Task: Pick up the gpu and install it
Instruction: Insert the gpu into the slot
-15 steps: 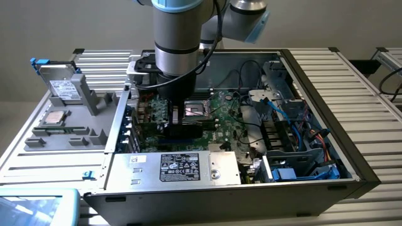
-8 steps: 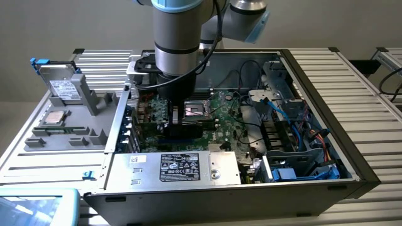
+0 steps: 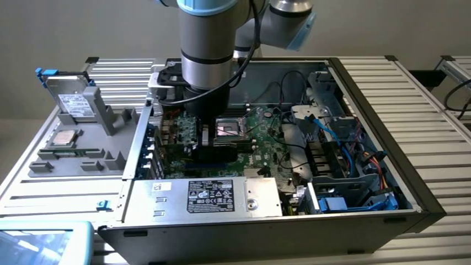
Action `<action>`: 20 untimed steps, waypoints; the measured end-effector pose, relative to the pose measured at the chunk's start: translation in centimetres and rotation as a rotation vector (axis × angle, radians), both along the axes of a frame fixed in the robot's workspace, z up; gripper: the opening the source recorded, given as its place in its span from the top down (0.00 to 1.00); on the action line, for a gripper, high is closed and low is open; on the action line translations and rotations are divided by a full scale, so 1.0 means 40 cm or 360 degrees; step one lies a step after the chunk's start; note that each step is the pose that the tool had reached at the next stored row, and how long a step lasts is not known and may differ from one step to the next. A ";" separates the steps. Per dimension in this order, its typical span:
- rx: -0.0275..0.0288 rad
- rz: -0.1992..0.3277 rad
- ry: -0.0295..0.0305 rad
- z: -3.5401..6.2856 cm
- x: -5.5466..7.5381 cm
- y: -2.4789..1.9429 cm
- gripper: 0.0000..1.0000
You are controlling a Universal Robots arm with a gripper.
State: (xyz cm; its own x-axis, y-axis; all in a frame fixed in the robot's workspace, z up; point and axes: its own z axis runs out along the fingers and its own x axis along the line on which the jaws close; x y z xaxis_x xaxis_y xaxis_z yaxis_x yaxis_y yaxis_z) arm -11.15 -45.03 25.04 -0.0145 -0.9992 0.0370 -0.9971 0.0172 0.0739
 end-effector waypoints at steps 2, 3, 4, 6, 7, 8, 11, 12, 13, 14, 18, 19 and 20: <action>0.00018 0.0000 -0.00008 0.000 0.000 0.000 0.72; 0.00021 0.0000 -0.00013 0.000 0.000 0.000 0.72; 0.00020 0.0000 -0.00017 0.000 -0.001 0.000 0.72; 0.00021 0.0000 -0.00020 0.000 -0.001 0.000 0.72; 0.00021 0.0000 -0.00022 0.000 -0.001 0.000 0.72; 0.00022 0.0000 -0.00022 0.000 -0.001 0.000 0.72; 0.00021 0.0000 -0.00025 0.000 -0.001 -0.001 0.72; 0.00020 0.0000 -0.00025 0.000 -0.001 -0.001 0.72; 0.00021 0.0000 -0.00026 0.000 -0.001 -0.001 0.72; 0.00022 0.0000 -0.00036 0.000 -0.001 -0.001 0.72; 0.00019 0.0000 -0.00037 0.000 -0.001 -0.001 0.72; 0.00019 0.0000 -0.00038 0.000 -0.001 -0.001 0.72; 0.00020 0.0000 -0.00038 0.000 -0.001 -0.001 0.72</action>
